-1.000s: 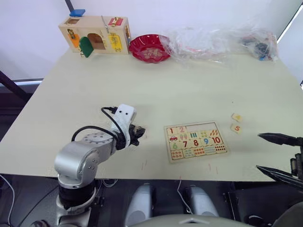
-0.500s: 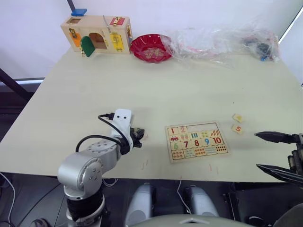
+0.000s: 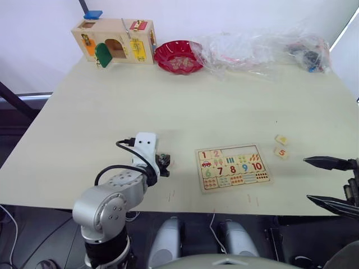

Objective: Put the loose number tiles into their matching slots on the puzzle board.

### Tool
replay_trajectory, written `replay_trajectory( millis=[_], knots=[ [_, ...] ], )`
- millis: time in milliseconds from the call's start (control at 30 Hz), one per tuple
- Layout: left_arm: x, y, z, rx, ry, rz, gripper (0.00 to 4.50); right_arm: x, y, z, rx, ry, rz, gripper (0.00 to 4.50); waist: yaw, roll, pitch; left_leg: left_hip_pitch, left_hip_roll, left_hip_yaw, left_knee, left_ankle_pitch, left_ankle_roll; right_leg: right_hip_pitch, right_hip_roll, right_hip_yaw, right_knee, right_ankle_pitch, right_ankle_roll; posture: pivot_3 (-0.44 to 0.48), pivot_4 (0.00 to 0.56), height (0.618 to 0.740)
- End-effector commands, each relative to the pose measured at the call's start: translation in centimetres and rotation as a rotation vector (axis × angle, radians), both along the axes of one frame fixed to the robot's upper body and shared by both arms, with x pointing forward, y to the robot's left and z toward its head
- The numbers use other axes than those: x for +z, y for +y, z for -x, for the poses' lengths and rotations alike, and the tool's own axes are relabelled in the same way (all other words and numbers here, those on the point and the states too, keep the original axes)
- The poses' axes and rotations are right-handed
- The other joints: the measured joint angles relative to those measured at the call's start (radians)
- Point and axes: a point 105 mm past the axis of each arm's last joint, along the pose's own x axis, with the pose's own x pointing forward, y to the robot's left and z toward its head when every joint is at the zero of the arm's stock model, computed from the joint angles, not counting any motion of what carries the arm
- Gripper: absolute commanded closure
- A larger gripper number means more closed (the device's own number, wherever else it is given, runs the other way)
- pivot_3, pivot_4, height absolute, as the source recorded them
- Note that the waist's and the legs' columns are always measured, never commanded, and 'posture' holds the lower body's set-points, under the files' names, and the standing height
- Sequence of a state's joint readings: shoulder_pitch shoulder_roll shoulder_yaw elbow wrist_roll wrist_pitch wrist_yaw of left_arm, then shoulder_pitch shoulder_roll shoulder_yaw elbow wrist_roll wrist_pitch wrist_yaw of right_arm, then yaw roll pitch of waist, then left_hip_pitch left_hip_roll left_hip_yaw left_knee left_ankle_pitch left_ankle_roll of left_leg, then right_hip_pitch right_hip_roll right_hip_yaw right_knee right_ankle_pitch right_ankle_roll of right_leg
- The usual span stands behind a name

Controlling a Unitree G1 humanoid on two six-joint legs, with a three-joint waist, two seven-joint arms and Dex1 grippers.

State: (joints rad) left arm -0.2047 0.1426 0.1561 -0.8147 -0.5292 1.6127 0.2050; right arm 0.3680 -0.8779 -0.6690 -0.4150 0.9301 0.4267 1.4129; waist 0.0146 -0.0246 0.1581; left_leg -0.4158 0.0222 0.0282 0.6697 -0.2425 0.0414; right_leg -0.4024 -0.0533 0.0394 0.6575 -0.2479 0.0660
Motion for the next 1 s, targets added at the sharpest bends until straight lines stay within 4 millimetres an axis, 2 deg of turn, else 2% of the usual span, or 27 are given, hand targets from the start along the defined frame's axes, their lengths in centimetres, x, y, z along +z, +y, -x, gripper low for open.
replay_trajectory(
  millis=[33,200,233,367,400,500,667,867,900,1000],
  knots=[
    [0.7,-0.4,0.3,-0.017,-0.034,0.012,3.01,0.8,0.1,0.2,0.015,-0.032,0.004,0.0,0.0,0.0,0.0,0.0,0.0,0.0,0.0,0.0,0.0,0.0,0.0,0.0,0.0,0.0,0.0,0.0,0.15,0.74],
    [0.3,0.1,0.4,0.002,-0.018,-0.004,3.01,0.8,0.1,0.1,0.017,-0.033,0.005,0.0,0.0,0.0,0.0,0.0,0.0,0.0,0.0,0.0,0.0,0.0,0.0,0.0,0.0,0.0,0.0,0.0,0.15,0.74],
    [0.3,0.2,0.5,0.003,-0.016,-0.007,2.21,0.7,0.1,0.1,0.017,-0.033,0.005,0.0,0.0,0.0,0.0,0.0,0.0,0.0,0.0,0.0,0.0,0.0,0.0,0.0,0.0,0.0,0.0,0.0,0.15,0.74],
    [0.9,-0.5,0.7,-0.043,-0.041,0.032,0.28,0.8,0.1,0.1,0.017,-0.034,0.005,0.0,0.0,0.0,0.0,0.0,0.0,0.0,0.0,0.0,0.0,0.0,0.0,0.0,0.0,0.0,-0.001,0.0,0.15,0.74],
    [1.2,-0.7,0.8,-0.065,-0.05,0.053,0.13,0.7,0.0,0.1,0.016,-0.034,0.005,0.0,0.0,0.0,0.0,0.0,0.0,0.0,0.0,0.0,0.0,0.0,0.0,0.0,0.0,-0.001,-0.001,0.0,0.15,0.74],
    [2.2,-1.2,1.3,-0.15,-0.079,0.129,0.13,0.6,0.0,0.1,0.015,-0.031,0.004,0.0,-0.001,0.0,0.0,0.0,0.0,0.0,0.0,0.0,0.0,0.0,0.0,0.0,0.0,-0.002,-0.004,0.0,0.15,0.74],
    [4.7,-0.2,2.5,-0.371,-0.113,0.185,0.13,0.3,0.0,-0.1,0.006,-0.04,-0.009,0.0,-0.001,0.001,0.0,0.001,0.0,0.0,0.0,0.0,0.0,0.0,0.0,0.0,0.001,-0.002,-0.004,0.0,0.15,0.74],
    [7.9,2.1,5.0,-0.73,-0.076,0.189,0.13,-0.3,0.4,-0.1,-0.019,-0.07,-0.03,0.0,-0.002,0.0,0.0,0.0,0.0,-0.001,0.0,0.0,0.0,0.0,0.0,-0.002,0.0,-0.003,-0.004,0.0,0.15,0.74],
    [7.9,3.0,5.1,-0.769,-0.043,0.227,0.13,-0.4,0.6,-0.1,-0.022,-0.076,-0.035,0.0,-0.003,0.0,0.001,0.0,0.0,-0.001,0.0,0.0,0.0,0.0,0.0,-0.002,0.0,-0.003,-0.004,0.0,0.15,0.74],
    [7.4,5.1,5.1,-0.969,-0.031,0.169,0.13,-0.5,1.1,-0.1,-0.034,-0.095,-0.049,0.0,-0.002,0.005,0.002,0.001,0.001,0.002,-0.002,0.0,-0.001,-0.001,0.0,-0.002,-0.001,-0.003,-0.005,0.0,0.15,0.74]
  ],
)
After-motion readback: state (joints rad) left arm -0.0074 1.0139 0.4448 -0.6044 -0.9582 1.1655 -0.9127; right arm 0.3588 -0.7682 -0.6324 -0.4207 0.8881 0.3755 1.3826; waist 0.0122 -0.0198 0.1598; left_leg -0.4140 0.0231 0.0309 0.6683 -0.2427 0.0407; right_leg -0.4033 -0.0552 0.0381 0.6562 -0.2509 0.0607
